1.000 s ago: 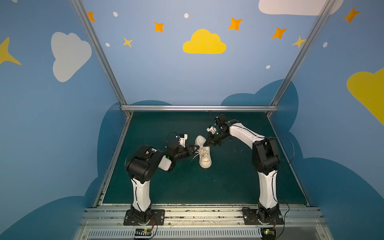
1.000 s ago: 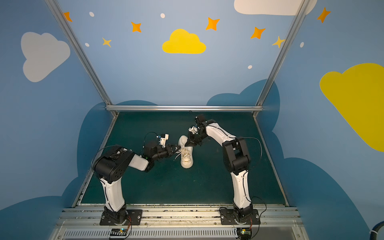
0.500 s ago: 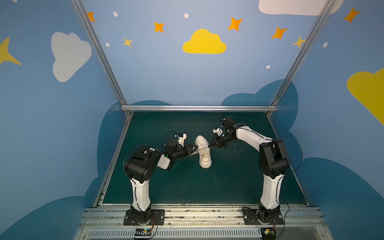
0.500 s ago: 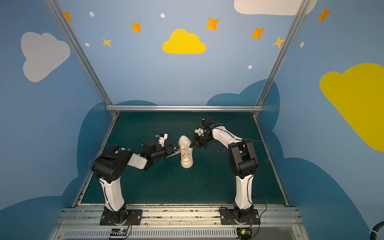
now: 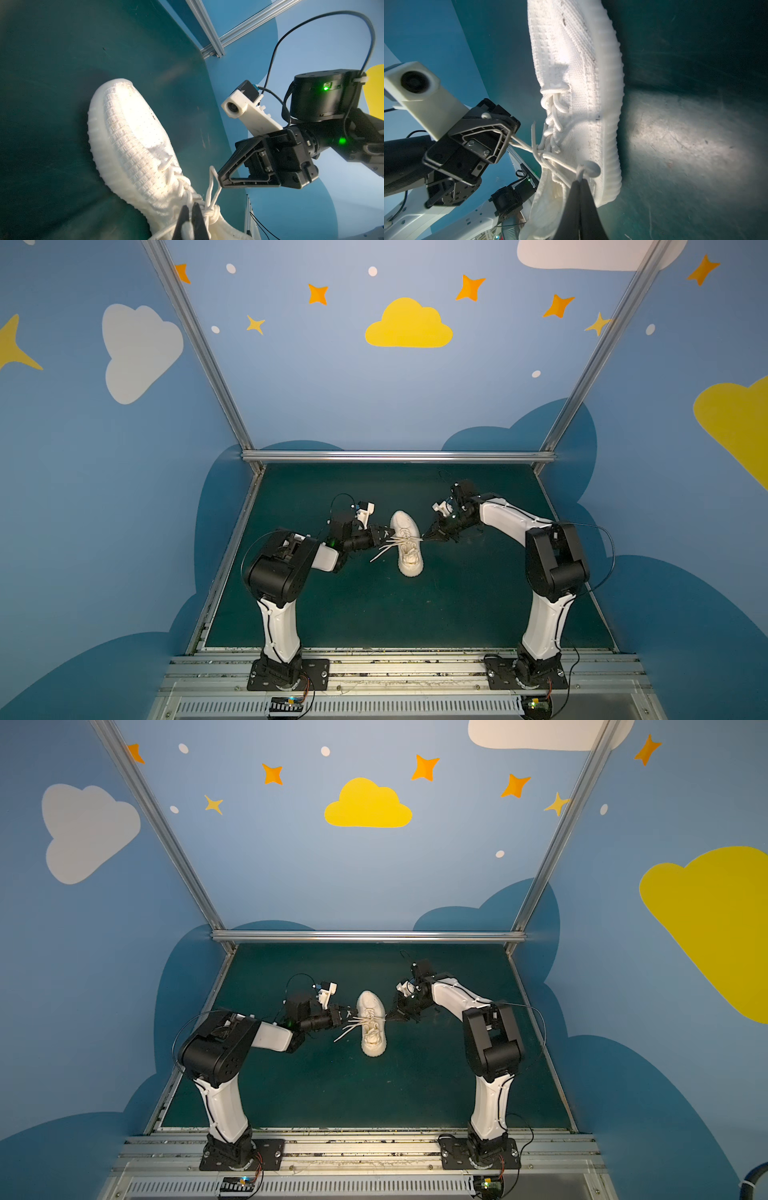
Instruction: Tie the shoes
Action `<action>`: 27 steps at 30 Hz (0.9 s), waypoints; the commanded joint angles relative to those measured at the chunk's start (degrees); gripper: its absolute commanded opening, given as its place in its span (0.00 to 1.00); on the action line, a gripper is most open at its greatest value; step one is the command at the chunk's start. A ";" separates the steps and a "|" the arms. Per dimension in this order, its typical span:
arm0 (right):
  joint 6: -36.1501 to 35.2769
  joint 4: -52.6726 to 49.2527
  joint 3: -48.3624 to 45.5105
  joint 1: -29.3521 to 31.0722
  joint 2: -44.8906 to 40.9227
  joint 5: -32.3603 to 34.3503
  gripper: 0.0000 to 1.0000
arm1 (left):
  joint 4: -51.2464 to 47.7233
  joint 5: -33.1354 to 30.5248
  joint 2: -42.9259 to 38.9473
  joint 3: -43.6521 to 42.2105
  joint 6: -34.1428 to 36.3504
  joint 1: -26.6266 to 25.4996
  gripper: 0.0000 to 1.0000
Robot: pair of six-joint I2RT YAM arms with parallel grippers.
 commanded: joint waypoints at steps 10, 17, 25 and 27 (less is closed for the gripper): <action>-0.77 -0.38 -2.44 -2.71 -2.88 -0.18 0.00 | -2.59 1.40 -0.04 2.60 3.23 2.68 0.03; -1.95 -6.48 8.05 0.76 0.00 -0.73 0.13 | 0.28 2.98 0.88 2.29 0.80 1.07 0.03; 1.17 -6.85 14.93 4.83 6.70 -2.99 0.27 | 3.25 2.50 1.75 0.36 -1.36 -0.93 0.03; 1.97 -6.17 15.51 5.02 8.44 -4.18 0.29 | 3.98 2.46 2.03 -0.11 -1.73 -1.12 0.03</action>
